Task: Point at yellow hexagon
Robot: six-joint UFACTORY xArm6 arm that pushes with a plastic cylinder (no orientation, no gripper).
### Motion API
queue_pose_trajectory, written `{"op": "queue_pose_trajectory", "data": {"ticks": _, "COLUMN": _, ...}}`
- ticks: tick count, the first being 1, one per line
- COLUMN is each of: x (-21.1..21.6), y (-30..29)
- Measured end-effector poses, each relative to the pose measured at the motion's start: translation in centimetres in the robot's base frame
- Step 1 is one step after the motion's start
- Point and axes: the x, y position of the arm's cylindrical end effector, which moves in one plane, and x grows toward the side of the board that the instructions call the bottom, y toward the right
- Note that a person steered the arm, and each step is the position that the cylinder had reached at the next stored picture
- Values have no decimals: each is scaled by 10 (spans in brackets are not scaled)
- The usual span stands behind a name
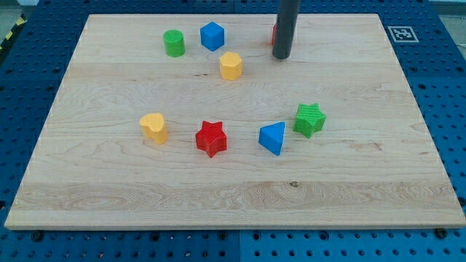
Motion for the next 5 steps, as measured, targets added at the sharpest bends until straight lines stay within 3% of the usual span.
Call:
{"op": "queue_pose_trajectory", "data": {"ticks": 2, "x": 0, "y": -48}}
{"op": "queue_pose_trajectory", "data": {"ticks": 5, "x": 9, "y": -76}}
